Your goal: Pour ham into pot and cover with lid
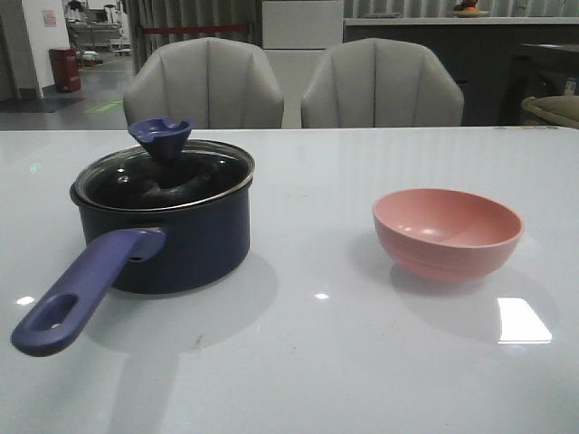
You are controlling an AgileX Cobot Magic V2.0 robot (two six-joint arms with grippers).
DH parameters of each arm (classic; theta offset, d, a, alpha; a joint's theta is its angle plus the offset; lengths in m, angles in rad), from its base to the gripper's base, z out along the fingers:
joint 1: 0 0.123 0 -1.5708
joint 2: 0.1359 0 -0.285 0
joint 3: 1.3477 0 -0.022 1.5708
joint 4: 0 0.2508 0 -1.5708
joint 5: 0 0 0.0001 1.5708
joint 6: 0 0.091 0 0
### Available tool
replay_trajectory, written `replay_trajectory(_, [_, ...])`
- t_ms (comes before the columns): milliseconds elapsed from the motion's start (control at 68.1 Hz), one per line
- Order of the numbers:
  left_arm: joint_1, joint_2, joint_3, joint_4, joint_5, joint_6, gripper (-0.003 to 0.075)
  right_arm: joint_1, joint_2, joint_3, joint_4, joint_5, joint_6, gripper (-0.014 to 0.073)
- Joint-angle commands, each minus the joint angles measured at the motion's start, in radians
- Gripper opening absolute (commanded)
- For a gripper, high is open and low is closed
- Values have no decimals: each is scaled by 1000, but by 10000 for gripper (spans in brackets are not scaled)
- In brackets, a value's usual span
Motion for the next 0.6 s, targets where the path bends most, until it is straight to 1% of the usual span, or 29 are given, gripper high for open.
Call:
replay_trajectory(0, [2,-136,91,-5,-133,-2,625,1,7,-27,0,-78,-9,159])
replay_trajectory(147, [2,-369,257,-5,-229,-2,625,1,7,-27,0,-78,-9,159])
replay_trajectory(294, [2,-580,409,-2,-264,-2,623,1,7,-27,0,-78,-9,159])
replay_trajectory(352, [2,-660,461,-2,-269,-2,600,1,7,-27,0,-78,-9,159])
replay_trajectory(411, [2,-728,499,-2,-276,-2,541,1,7,-27,0,-78,-9,159])
replay_trajectory(470, [2,-775,531,-1,-280,-2,460,1,7,-27,0,-78,-9,159])
replay_trajectory(587, [2,-837,556,-1,-287,-2,242,1,7,-27,0,-78,-9,159])
